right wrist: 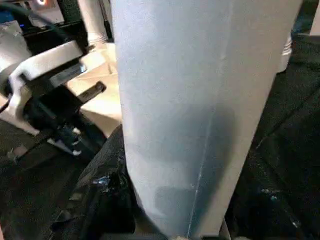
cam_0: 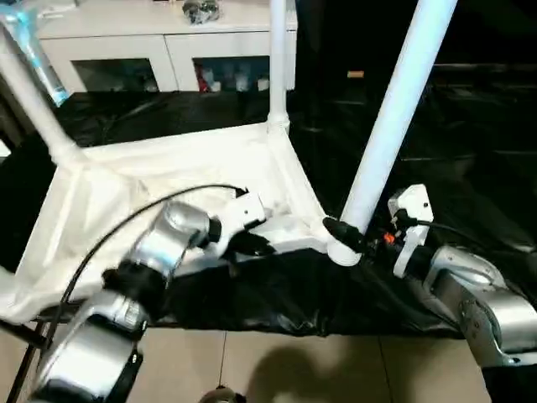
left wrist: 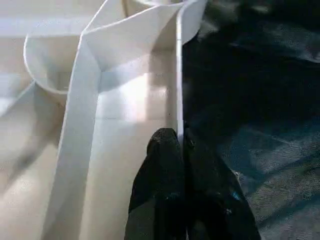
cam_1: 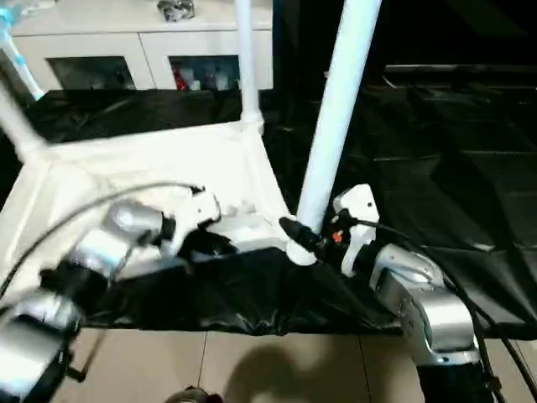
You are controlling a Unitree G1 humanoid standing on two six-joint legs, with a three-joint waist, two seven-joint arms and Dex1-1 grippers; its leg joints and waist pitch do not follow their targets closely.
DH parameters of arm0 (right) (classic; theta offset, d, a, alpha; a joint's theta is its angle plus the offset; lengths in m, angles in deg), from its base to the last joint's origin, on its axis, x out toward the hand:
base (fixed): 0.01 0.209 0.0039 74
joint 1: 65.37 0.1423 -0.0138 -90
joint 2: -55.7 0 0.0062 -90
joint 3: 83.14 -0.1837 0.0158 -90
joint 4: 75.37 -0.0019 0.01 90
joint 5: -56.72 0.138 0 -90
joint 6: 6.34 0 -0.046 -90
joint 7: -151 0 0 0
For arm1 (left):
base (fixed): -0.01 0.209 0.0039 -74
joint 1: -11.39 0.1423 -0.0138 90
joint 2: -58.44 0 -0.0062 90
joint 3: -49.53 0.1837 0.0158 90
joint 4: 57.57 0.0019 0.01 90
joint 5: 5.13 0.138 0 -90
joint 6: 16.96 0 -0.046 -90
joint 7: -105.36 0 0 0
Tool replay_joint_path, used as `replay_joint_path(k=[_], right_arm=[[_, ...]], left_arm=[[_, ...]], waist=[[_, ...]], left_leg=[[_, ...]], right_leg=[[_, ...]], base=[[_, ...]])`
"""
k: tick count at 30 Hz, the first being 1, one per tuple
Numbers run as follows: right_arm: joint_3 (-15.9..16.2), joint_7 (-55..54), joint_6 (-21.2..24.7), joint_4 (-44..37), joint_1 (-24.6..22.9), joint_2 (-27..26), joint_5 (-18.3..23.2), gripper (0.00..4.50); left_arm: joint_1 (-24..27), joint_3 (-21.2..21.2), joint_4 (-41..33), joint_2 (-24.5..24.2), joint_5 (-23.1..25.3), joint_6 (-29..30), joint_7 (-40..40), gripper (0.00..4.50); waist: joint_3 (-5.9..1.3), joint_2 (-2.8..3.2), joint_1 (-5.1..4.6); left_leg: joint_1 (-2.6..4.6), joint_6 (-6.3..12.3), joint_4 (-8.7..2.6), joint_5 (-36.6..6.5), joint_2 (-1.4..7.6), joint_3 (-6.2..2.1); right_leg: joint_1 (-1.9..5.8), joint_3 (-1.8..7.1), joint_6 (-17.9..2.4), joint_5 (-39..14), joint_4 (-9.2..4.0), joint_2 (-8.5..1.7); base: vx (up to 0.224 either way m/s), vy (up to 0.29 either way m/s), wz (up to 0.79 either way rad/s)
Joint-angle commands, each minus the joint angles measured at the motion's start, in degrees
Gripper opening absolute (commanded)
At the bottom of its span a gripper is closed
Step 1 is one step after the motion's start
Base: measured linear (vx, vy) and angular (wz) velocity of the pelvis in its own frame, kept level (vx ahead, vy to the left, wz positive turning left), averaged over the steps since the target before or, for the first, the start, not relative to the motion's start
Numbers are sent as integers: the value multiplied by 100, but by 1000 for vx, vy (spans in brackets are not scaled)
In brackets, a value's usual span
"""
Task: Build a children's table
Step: Insert table leg to table base
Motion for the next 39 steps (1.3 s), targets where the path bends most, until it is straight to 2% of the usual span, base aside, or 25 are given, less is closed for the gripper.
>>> replay_joint_path(k=[1, 3, 6, 7, 8, 11, 13, 16, 18, 20, 26, 28, 30, 32, 36, 39], right_arm=[[-29, -19, 0, 56, 90, -15, 34, 190], [-33, -15, -8, 71, 97, -13, 27, 190], [-38, -6, -28, 105, 113, 0, 10, 190], [-46, -7, -32, 111, 123, 4, 8, 190], [-48, -7, -31, 110, 124, 5, 9, 190], [-68, -15, -53, 115, 137, 10, 9, 190], [-94, -36, -83, 134, 175, -17, 22, 190], [-106, -42, -106, 180, 239, -48, 41, 190], [-98, -40, -113, 211, 273, -59, 37, 190], [-74, -34, -135, 290, 349, -84, 21, 190], [36, 76, -268, 663, 645, -132, -66, 190], [52, 93, -285, 725, 687, -139, -81, 190], [104, 129, -389, 1021, 840, -178, -170, 190], [117, 141, -411, 1095, 876, -185, -185, 190], [264, 165, -485, 1548, 1080, -225, -355, 190], [421, 238, -582, 2066, 1309, -288, -516, 190]], left_arm=[[233, 100, -114, -44, -29, 0, -19, 28], [283, 46, -242, -35, -70, 122, 40, 56], [400, 17, -464, -100, -47, 214, 105, 62], [457, 41, -484, -159, -27, 196, 49, 92], [473, 38, -485, -166, -20, 185, 63, 100], [517, 9, -371, -175, -9, 66, 154, 103], [545, -31, -346, -186, -51, 15, 190, 103], [577, -140, -377, -145, -183, -38, 218, 69], [584, -177, -378, -131, -240, -87, 195, 65], [595, -213, -368, -123, -318, -155, 126, 33], [704, -230, -394, -140, -383, -269, 101, 1], [727, -215, -400, -152, -371, -282, 102, 1], [786, -219, -433, -156, -412, -269, 98, 0], [794, -222, -445, -155, -432, -244, 95, 0], [823, -265, -457, -133, -504, -280, 65, 0], [861, -340, -518, -78, -614, -304, 33, 0]], waist=[[-306, -101, 16], [-307, -111, 15], [-310, -100, 9], [-323, -88, 13], [-319, -93, 12], [-319, -84, 7], [-313, -82, 1], [-309, -88, 2], [-314, -87, -5], [-321, -85, -14], [-342, -119, -5], [-331, -109, -4], [-332, -136, -20], [-327, -124, -21], [-338, -114, -42], [-334, -141, -66]], left_leg=[[137, 198, -419, -1216, 338, -136], [135, 167, -425, -1233, 343, -135], [133, 169, -422, -1182, 336, -135], [129, 177, -412, -1103, 327, -133], [124, 186, -414, -1080, 327, -135], [126, 194, -415, -1066, 324, -133], [125, 175, -421, -1128, 322, -134], [133, 147, -425, -1185, 326, -133], [133, 137, -429, -1195, 326, -135], [136, 130, -425, -1161, 324, -130], [118, 243, -394, -867, 316, -119], [125, 262, -389, -891, 316, -109], [118, 272, -391, -881, 312, -106], [121, 258, -393, -910, 320, -107], [126, 273, -380, -830, 309, -99], [114, 295, -378, -825, 305, -95]], right_leg=[[184, 255, -1195, -662, -541, -505], [185, 259, -1185, -672, -534, -512], [181, 258, -1170, -620, -537, -506], [187, 258, -1154, -499, -529, -500], [186, 258, -1148, -451, -528, -497], [190, 251, -1151, -334, -528, -497], [192, 253, -1138, -434, -537, -496], [186, 255, -1132, -569, -545, -504], [182, 253, -1140, -593, -543, -498], [182, 253, -1158, -512, -534, -494], [203, 240, -1222, -26, -478, -493], [193, 246, -1222, -111, -498, -496], [197, 241, -1234, -179, -495, -497], [199, 242, -1230, -293, -501, -500], [196, 236, -1270, -163, -490, -486], [206, 235, -1296, -195, -487, -485]], base=[[0, 0, 0], [0, 0, 0], [0, 0, 0], [0, 0, 0], [0, 0, 0], [0, 0, 0], [0, 0, 0], [0, 0, 0], [0, 0, 0], [0, 0, 0], [0, 0, 0], [0, 0, 0], [0, 0, 0], [0, 0, 0], [0, 0, 0], [0, 0, 0]])
